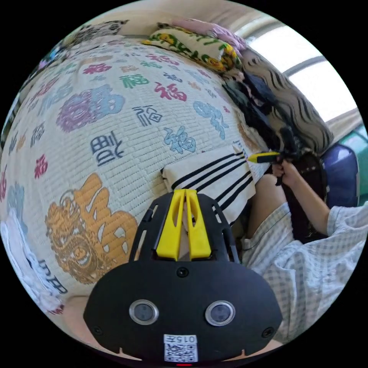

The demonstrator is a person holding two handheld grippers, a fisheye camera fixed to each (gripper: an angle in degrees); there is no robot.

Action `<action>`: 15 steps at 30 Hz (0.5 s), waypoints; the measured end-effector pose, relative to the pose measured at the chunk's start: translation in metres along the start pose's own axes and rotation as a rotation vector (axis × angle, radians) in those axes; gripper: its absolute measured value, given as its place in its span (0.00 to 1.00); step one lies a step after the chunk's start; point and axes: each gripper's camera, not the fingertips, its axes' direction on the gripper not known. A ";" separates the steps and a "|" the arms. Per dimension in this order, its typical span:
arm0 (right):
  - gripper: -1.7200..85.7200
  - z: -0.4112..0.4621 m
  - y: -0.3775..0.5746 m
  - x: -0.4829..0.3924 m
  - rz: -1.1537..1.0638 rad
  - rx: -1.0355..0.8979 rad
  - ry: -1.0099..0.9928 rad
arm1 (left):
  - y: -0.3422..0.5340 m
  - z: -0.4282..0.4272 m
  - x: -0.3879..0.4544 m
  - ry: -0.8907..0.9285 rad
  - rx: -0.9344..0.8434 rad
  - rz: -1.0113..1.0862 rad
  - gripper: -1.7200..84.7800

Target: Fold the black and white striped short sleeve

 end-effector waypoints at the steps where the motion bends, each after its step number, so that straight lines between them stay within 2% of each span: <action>1: 0.10 -0.009 0.008 0.013 0.019 0.024 -0.080 | 0.010 -0.020 -0.017 0.056 0.044 -0.050 0.06; 4: 0.14 -0.019 0.022 0.042 0.044 0.042 -0.211 | 0.035 -0.055 -0.066 0.271 0.087 -0.149 0.15; 7: 0.18 -0.008 0.021 0.073 0.117 0.006 -0.303 | 0.055 -0.065 -0.110 0.497 0.101 -0.214 0.17; 11: 0.15 0.019 0.001 0.101 0.163 -0.053 -0.452 | 0.058 -0.065 -0.149 0.618 0.112 -0.286 0.18; 15: 0.12 0.039 -0.019 0.108 0.142 -0.090 -0.456 | 0.041 -0.072 -0.166 0.721 0.123 -0.272 0.17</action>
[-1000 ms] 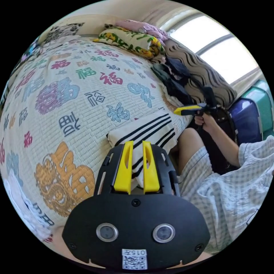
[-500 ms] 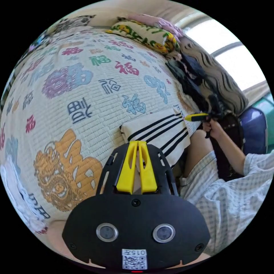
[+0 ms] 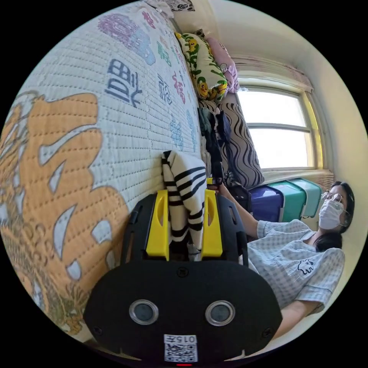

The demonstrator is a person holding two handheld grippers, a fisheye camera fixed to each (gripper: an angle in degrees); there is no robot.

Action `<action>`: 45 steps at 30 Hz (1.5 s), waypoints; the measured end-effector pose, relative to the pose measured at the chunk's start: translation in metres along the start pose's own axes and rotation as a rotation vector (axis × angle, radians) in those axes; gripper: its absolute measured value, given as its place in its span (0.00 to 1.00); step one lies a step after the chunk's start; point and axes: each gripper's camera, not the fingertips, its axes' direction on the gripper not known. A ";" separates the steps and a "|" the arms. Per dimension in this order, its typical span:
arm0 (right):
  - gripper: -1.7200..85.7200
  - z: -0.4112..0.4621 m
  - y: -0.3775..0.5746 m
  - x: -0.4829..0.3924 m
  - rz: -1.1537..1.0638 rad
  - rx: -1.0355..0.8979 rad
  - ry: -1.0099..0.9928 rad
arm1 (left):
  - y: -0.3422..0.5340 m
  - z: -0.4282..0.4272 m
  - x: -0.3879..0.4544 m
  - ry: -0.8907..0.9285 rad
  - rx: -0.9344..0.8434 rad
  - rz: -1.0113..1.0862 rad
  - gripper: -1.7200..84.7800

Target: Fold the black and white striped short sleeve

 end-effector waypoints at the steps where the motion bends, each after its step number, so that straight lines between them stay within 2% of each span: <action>1: 0.12 0.006 -0.006 0.002 -0.007 -0.006 -0.004 | -0.008 -0.001 0.005 -0.001 -0.021 0.010 0.17; 6: 0.10 0.031 -0.026 0.010 -0.003 -0.002 -0.043 | -0.030 -0.012 0.031 -0.076 -0.081 0.028 0.16; 13: 0.07 0.055 -0.029 -0.010 0.019 0.055 0.044 | -0.041 -0.058 0.051 -0.008 -0.114 -0.008 0.11; 18: 0.06 0.077 -0.030 -0.063 -0.083 0.068 0.050 | -0.030 -0.122 0.110 0.047 -0.067 0.114 0.10; 24: 0.06 0.176 -0.089 -0.164 -0.301 -0.029 -0.038 | 0.010 -0.294 0.187 0.015 0.102 0.195 0.10; 29: 0.06 0.322 -0.166 -0.249 -0.400 -0.163 -0.117 | 0.061 -0.480 0.222 -0.081 0.278 0.162 0.10; 32: 0.06 0.405 -0.204 -0.276 -0.387 -0.199 -0.117 | 0.078 -0.564 0.223 -0.156 0.345 0.090 0.10; 37: 0.06 0.516 -0.249 -0.284 -0.286 -0.241 -0.129 | 0.091 -0.646 0.190 -0.214 0.410 -0.054 0.10; 43: 0.06 0.607 -0.279 -0.254 -0.160 -0.299 0.045 | 0.099 -0.652 0.100 -0.232 0.393 -0.263 0.10; 45: 0.06 0.618 -0.283 -0.244 -0.136 -0.285 0.037 | 0.102 -0.641 0.076 -0.226 0.400 -0.287 0.11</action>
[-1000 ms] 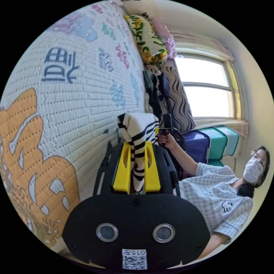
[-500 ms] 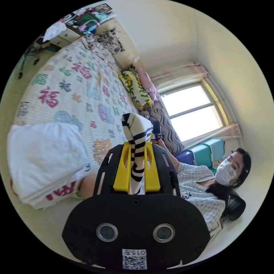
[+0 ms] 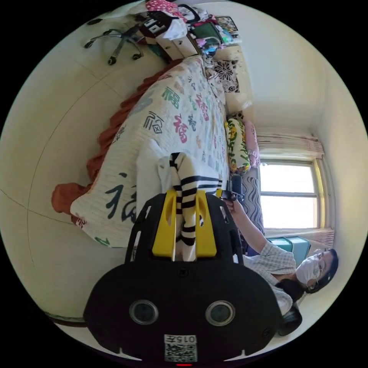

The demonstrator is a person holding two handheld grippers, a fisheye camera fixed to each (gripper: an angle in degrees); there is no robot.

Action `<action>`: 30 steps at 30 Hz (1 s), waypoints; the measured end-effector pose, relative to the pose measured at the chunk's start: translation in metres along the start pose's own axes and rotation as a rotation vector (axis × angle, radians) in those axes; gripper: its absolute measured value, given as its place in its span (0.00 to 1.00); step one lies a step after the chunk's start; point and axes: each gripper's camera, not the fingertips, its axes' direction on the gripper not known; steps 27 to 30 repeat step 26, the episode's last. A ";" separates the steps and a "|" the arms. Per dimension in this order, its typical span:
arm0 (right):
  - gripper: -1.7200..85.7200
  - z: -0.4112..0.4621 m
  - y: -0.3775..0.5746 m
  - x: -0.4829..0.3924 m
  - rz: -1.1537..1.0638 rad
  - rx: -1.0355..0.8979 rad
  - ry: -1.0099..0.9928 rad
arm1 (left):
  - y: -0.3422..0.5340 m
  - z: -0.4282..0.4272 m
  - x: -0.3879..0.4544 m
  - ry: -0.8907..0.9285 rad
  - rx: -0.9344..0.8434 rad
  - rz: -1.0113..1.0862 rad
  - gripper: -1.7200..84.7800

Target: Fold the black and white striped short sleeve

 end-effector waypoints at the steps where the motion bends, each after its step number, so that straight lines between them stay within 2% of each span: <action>1: 0.06 0.004 -0.002 0.006 0.019 0.027 -0.039 | 0.004 0.005 -0.009 0.015 0.037 0.007 0.11; 4: 0.05 0.012 -0.006 0.008 0.033 0.077 -0.103 | 0.019 0.011 -0.016 0.014 0.163 0.013 0.11; 7: 0.04 0.019 -0.009 -0.004 -0.005 0.061 -0.091 | 0.033 0.023 -0.007 -0.008 0.173 0.039 0.11; 9: 0.03 0.015 -0.005 -0.011 -0.019 0.076 -0.093 | 0.046 0.025 0.005 -0.060 0.193 0.049 0.10; 13: 0.02 -0.018 0.025 -0.034 -0.105 0.153 -0.037 | 0.104 0.022 0.056 -0.272 0.342 0.124 0.08; 15: 0.02 -0.035 0.047 -0.049 -0.157 0.185 0.054 | 0.137 0.033 0.087 -0.316 0.424 0.194 0.07; 18: 0.01 -0.063 0.094 -0.083 -0.275 0.221 0.320 | 0.190 0.092 0.147 -0.330 0.510 0.393 0.04; 20: 0.01 -0.085 0.137 -0.103 -0.291 0.250 0.583 | 0.217 0.170 0.189 -0.354 0.487 0.509 0.03; 21: 0.01 -0.092 0.148 -0.107 -0.282 0.268 0.648 | 0.221 0.192 0.198 -0.361 0.469 0.530 0.03; 23: 0.01 -0.122 0.193 -0.115 -0.205 0.342 0.867 | 0.229 0.284 0.228 -0.367 0.379 0.585 0.04; 24: 0.01 -0.131 0.204 -0.116 -0.177 0.357 0.909 | 0.230 0.307 0.235 -0.350 0.359 0.598 0.04; 26: 0.01 -0.170 0.249 -0.115 -0.054 0.417 1.048 | 0.229 0.400 0.263 -0.198 0.276 0.670 0.06; 30: 0.01 -0.170 0.249 -0.115 -0.054 0.417 1.048 | 0.229 0.400 0.263 -0.198 0.276 0.670 0.06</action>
